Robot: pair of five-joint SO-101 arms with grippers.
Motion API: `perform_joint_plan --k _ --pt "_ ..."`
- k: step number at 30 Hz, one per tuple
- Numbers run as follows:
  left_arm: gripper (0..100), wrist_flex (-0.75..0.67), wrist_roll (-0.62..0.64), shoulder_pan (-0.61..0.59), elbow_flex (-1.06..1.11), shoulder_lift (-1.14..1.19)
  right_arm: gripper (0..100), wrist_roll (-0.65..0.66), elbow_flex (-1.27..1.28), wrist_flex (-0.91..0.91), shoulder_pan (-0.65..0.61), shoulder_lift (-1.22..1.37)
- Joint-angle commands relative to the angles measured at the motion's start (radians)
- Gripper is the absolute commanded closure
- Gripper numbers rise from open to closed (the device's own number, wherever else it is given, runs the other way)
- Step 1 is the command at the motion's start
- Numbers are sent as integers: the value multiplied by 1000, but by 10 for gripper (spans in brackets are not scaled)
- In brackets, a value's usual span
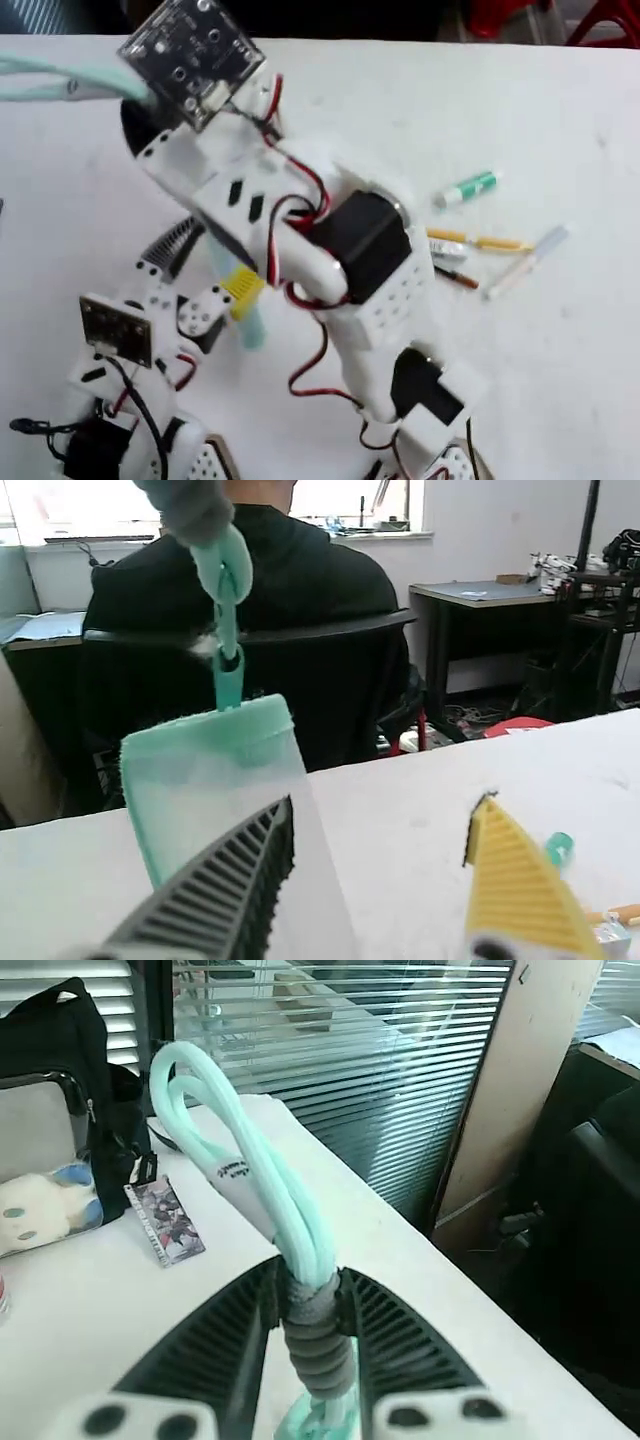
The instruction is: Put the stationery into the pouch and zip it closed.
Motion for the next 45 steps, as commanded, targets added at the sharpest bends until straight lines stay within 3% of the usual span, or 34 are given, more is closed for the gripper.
perform_joint_plan --k 1,7,16,34,42,45 --pt "706 -5 15 -133 -11 1 981 -8 -32 24 -10 -53" --pt "706 75 14 -168 -14 1 981 0 -31 18 -2 -42" --pt "706 80 6 -176 -6 1 981 -5 -34 13 31 -53" --pt "706 101 6 -449 80 1 981 -8 -32 27 -35 -53" --pt "706 83 3 -383 120 1 981 -8 -32 35 -39 -48" --pt "706 40 -69 -325 157 1 981 -2 -31 42 -53 -45"
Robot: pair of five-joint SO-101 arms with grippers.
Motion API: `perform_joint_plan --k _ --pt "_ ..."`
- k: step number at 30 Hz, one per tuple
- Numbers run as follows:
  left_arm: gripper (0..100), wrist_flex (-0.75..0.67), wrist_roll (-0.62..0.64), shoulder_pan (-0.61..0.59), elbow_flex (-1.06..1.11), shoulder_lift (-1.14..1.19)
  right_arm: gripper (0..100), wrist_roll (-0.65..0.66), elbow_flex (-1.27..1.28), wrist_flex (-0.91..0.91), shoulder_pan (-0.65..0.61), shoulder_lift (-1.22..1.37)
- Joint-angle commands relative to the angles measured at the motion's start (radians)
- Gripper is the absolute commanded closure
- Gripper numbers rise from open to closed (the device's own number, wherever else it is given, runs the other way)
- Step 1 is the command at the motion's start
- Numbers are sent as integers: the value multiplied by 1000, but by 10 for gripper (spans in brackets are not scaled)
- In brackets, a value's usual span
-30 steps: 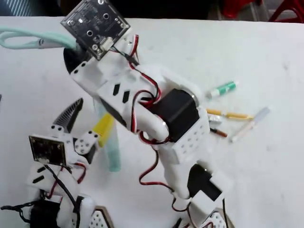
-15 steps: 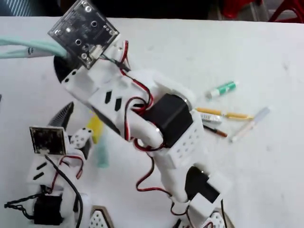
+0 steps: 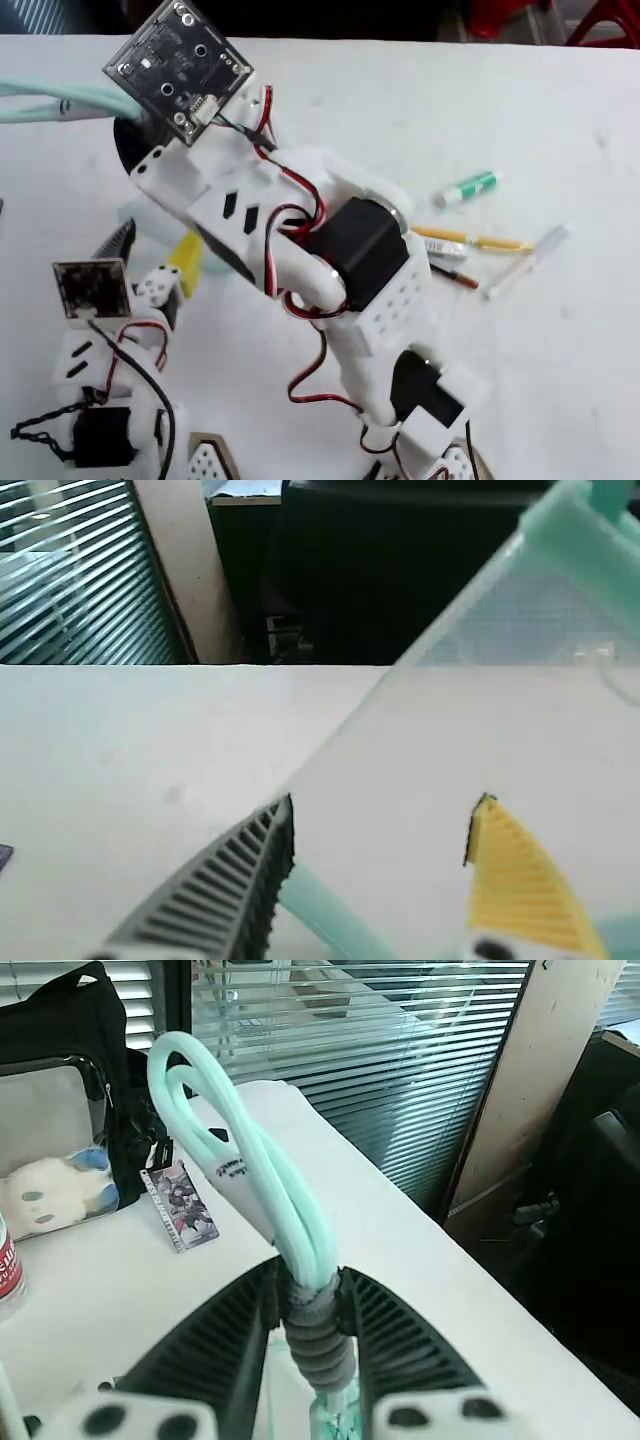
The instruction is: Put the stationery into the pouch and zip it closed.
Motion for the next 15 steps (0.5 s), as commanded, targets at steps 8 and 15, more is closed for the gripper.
perform_joint_plan --k 8,15 --pt "706 -58 -118 97 6 2 981 2 -29 -1 -33 -39" --pt "706 -26 -124 81 -17 2 981 3 -29 -1 -33 -39"
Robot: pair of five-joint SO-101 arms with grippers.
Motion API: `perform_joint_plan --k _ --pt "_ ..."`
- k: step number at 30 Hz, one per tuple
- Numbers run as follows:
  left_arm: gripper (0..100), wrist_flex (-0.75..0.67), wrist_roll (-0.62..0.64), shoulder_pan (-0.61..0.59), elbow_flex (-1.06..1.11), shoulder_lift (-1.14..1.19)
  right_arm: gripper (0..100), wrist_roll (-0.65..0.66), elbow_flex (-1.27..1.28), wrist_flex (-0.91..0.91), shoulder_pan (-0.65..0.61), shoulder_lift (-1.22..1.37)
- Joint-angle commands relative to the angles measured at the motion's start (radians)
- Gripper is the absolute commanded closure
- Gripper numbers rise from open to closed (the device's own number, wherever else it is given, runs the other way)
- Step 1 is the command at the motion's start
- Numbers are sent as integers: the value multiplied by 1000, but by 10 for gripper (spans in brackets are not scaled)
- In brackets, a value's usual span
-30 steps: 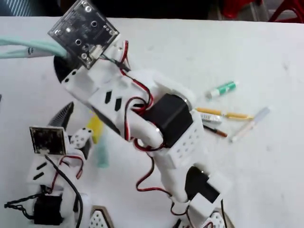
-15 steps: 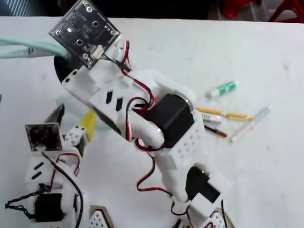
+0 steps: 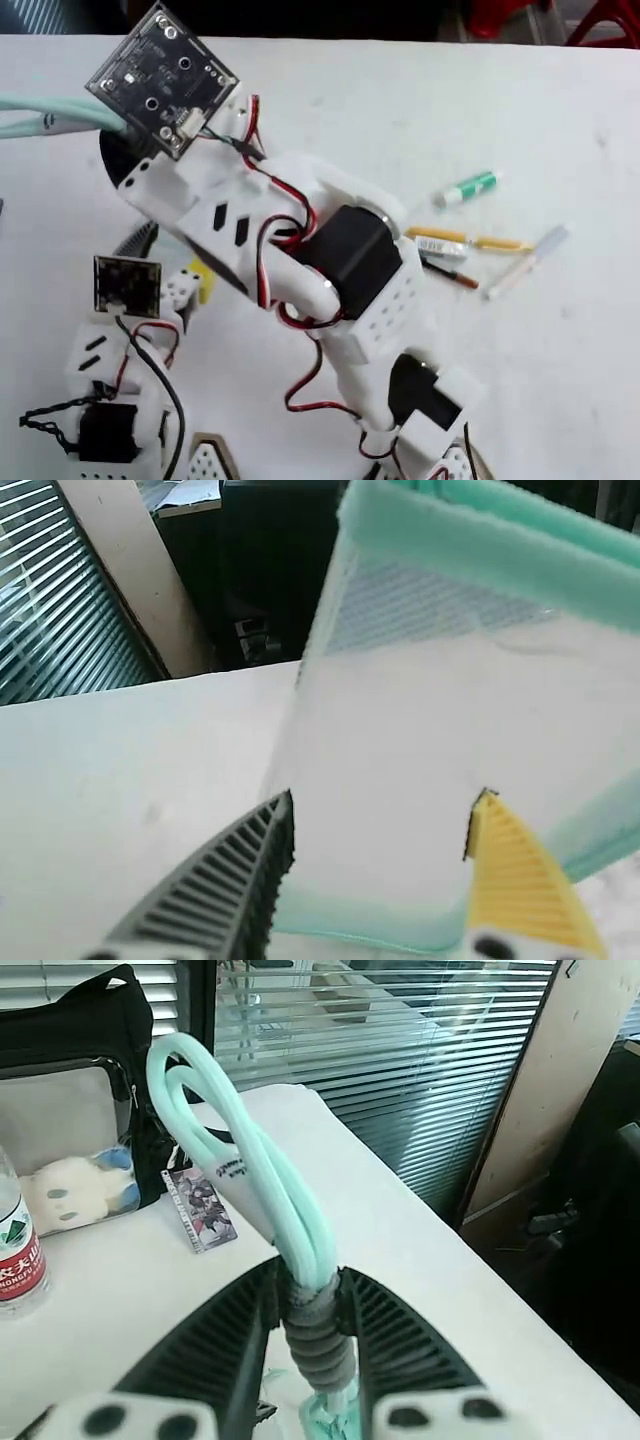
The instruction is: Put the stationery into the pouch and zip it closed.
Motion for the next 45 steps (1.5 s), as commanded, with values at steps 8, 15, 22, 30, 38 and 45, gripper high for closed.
perform_joint_plan --k 8,15,22,30,38,45 --pt "706 480 -216 -2 -491 -1 981 3 -31 13 33 33" --pt "702 488 -373 -64 -506 -1 981 8 -38 59 31 15" --pt "662 388 -442 -111 -427 -1 981 94 -38 165 28 -85" --pt "653 381 -402 -51 -431 -1 981 94 -37 199 31 -133" --pt "651 353 -382 -35 -482 -1 981 94 -28 219 41 -193" --pt "651 313 -382 68 -376 -1 981 87 61 220 36 -266"
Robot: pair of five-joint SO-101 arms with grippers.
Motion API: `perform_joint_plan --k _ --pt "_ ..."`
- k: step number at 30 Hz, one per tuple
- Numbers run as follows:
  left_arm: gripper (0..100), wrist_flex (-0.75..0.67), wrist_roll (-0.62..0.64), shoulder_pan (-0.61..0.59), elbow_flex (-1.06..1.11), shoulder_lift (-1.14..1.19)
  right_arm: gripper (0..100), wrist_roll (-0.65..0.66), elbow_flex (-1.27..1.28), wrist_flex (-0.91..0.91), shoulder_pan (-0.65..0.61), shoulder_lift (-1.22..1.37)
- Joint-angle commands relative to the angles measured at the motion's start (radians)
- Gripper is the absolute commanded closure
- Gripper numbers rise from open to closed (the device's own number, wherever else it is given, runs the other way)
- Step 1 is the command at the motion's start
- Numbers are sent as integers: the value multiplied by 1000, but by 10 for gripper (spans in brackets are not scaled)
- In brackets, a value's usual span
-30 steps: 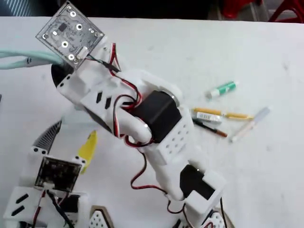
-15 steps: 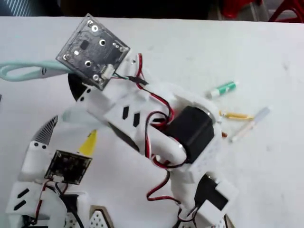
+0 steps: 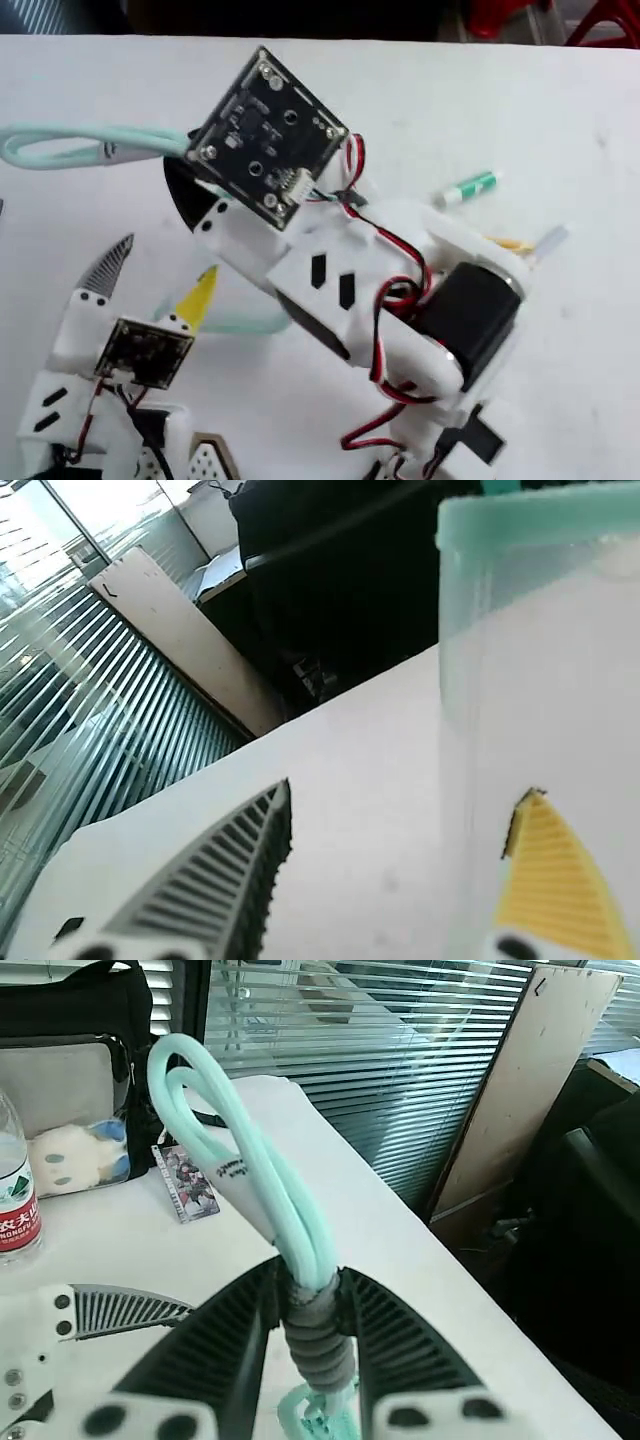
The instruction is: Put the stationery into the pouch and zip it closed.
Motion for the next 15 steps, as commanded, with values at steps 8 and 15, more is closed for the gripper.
perform_joint_plan --k 8,15 --pt "653 -25 78 228 28 7 981 9 209 18 -41 -151" --pt "653 -3 117 237 18 7 981 11 210 18 -88 -191"
